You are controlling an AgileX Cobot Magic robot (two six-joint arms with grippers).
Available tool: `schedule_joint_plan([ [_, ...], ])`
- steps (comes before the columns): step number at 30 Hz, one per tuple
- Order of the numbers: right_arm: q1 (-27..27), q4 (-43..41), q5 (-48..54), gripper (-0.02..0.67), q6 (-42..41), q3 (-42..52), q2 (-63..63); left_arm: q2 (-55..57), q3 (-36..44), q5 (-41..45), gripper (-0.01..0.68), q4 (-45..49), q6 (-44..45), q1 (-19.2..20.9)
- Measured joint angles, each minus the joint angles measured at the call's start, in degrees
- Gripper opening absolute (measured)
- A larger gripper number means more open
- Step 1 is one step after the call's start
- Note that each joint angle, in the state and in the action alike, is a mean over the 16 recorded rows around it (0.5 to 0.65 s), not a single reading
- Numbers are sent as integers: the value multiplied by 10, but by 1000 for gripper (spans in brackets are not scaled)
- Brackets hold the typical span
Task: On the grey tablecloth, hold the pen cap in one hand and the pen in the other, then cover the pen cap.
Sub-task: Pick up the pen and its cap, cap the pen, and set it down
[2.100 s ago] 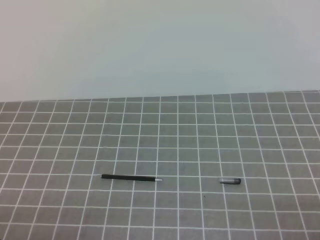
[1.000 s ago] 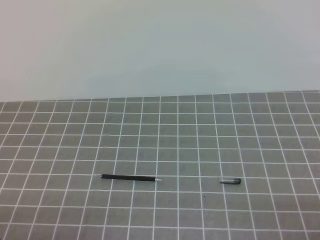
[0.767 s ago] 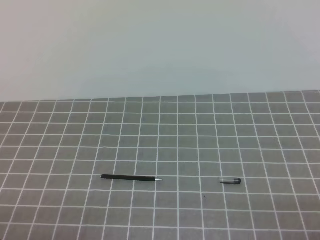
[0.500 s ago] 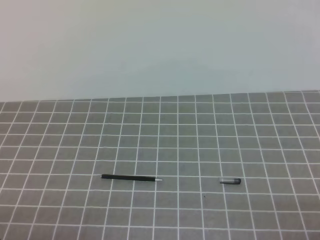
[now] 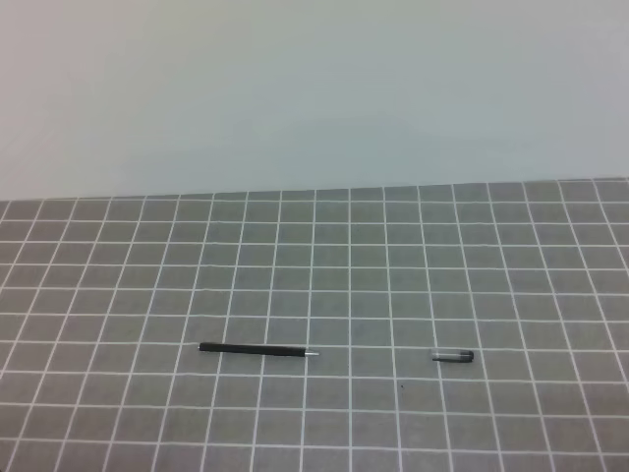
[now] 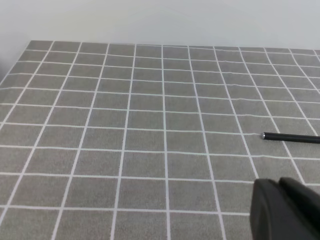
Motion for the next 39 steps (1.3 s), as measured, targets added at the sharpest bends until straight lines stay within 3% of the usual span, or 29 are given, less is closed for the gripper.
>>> schedule_joint_plan([
  [39, 0, 0, 0, -2, 1, 0, 0, 0, 0, 0, 0, 0, 0, 0],
])
